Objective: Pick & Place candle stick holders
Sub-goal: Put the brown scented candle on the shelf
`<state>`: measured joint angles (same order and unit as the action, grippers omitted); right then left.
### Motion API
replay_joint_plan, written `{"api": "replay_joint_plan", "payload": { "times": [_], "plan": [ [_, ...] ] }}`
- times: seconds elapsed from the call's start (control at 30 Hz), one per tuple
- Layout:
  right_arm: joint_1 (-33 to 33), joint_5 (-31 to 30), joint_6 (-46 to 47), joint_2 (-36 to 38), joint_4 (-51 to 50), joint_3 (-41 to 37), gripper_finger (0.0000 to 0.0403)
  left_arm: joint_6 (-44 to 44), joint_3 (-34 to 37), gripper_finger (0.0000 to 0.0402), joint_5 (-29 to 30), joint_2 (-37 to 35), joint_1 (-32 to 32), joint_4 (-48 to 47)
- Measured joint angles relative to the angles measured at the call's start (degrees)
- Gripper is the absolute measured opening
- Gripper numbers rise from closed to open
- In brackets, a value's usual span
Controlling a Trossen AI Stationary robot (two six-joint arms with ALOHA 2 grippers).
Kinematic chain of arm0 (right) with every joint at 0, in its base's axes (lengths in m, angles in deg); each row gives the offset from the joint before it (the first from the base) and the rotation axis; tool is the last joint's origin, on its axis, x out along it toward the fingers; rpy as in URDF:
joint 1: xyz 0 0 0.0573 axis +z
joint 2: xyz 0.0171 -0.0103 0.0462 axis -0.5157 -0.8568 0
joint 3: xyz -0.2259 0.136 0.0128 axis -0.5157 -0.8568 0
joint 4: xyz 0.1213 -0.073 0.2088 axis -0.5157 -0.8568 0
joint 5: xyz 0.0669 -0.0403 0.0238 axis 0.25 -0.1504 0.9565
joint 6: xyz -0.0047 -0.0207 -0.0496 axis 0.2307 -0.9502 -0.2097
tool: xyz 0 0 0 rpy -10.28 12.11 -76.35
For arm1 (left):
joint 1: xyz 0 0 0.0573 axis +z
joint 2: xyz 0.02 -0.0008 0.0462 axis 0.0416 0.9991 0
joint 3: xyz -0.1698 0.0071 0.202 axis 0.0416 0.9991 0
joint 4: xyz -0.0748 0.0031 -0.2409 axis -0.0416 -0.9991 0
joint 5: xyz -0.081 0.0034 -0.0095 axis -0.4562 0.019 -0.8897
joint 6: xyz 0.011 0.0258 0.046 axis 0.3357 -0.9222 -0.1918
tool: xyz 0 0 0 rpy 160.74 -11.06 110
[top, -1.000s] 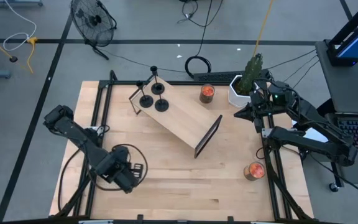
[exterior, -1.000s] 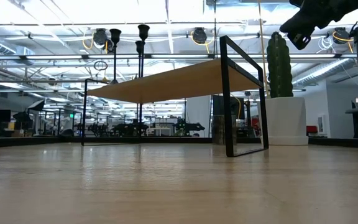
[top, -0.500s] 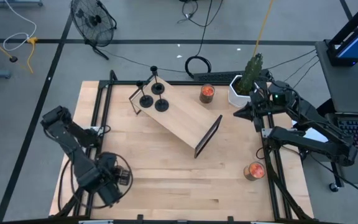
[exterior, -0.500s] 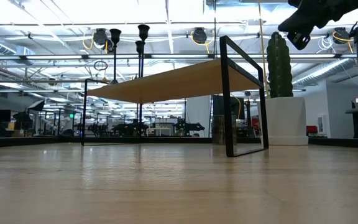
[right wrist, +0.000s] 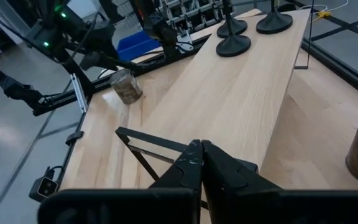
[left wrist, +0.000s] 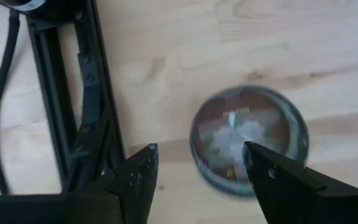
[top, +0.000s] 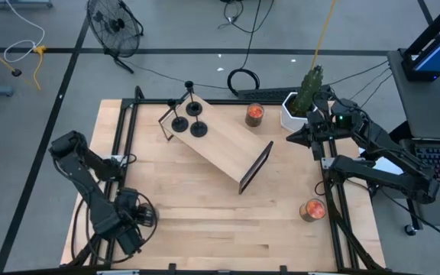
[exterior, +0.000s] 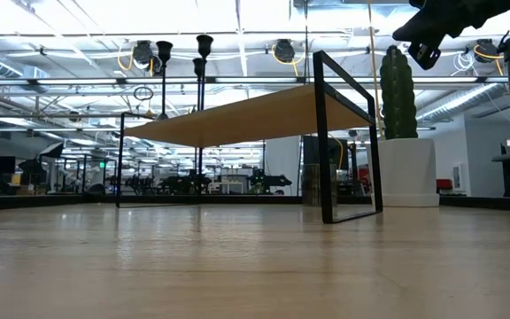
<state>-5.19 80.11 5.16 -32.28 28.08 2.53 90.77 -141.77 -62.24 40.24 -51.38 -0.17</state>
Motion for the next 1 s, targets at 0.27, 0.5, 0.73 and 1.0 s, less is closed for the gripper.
{"api": "replay_joint_plan", "payload": {
  "times": [0.27,0.5,0.73,1.0],
  "plan": [
    [0.0,-0.2,1.7,0.0,0.0,0.0,0.0,0.6,6.5,0.0246,1.6,-3.1,0.5,5.8],
    [0.0,-0.2,2.4,0.0,-0.1,0.0,0.0,1.5,14.2,0.0246,2.7,-10.5,0.5,11.1],
    [0.0,-0.3,3.0,0.0,-0.1,0.0,0.0,0.6,20.2,0.0246,3.5,-16.1,0.5,19.0],
    [0.0,-3.4,3.0,-0.3,-0.1,0.0,0.0,-0.2,23.3,0.0244,3.3,-16.4,0.5,23.6]
  ]
}}
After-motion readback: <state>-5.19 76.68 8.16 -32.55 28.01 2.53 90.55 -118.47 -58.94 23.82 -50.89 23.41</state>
